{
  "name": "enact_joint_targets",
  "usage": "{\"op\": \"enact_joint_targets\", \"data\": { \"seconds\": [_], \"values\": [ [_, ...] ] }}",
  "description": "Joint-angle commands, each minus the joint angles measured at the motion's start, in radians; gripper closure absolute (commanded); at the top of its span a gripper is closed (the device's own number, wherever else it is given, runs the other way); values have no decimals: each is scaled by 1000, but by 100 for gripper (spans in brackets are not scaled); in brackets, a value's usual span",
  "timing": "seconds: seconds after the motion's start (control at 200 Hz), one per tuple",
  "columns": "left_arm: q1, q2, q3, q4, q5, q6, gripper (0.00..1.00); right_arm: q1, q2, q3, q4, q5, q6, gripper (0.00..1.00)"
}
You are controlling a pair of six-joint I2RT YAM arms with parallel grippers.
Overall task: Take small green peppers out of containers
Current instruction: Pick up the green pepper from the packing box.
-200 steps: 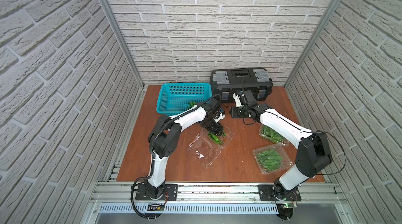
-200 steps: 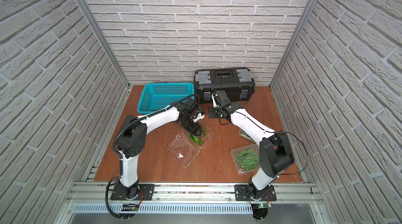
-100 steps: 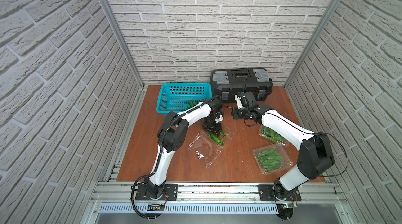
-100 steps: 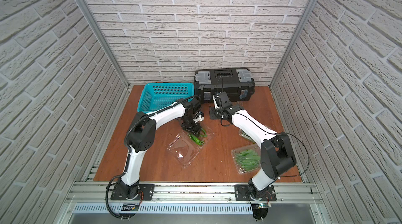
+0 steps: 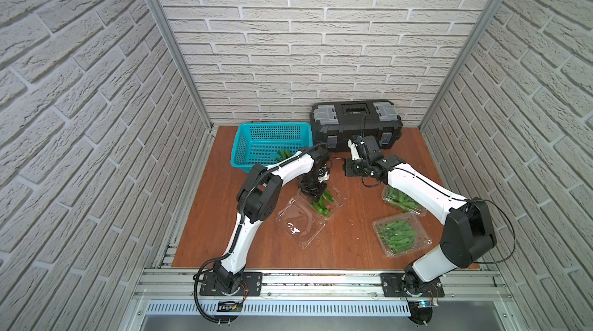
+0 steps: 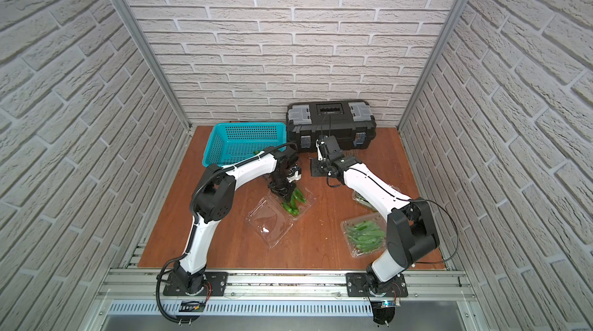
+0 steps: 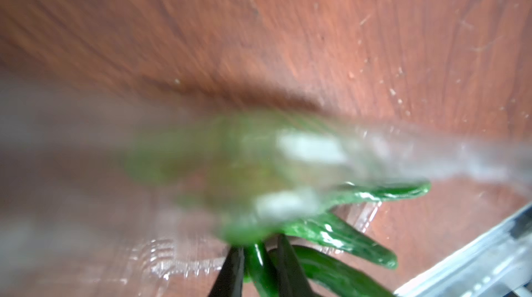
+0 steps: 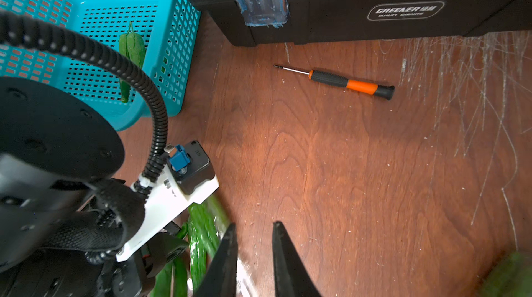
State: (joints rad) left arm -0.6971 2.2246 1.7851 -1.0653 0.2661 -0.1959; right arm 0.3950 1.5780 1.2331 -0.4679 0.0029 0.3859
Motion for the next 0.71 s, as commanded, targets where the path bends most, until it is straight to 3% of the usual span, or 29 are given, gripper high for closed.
{"op": "enact_joint_targets", "data": {
  "seconds": [0.0,0.14,0.32,0.54,0.7],
  "values": [
    [-4,-12,5,2,-8,17,86,-7,-38,-17,3,17,8,76],
    [-3,-40,-8,33,-24,21,100,-7,-39,-15,5,11,16,76],
    [0,-110,-49,77,-28,56,100,-7,-39,-12,6,3,15,76],
    [6,-299,-187,165,14,108,100,-7,-29,-5,18,-4,12,76],
    [84,-441,-263,264,111,53,100,-7,-21,-4,48,-60,0,76]
  ]
}}
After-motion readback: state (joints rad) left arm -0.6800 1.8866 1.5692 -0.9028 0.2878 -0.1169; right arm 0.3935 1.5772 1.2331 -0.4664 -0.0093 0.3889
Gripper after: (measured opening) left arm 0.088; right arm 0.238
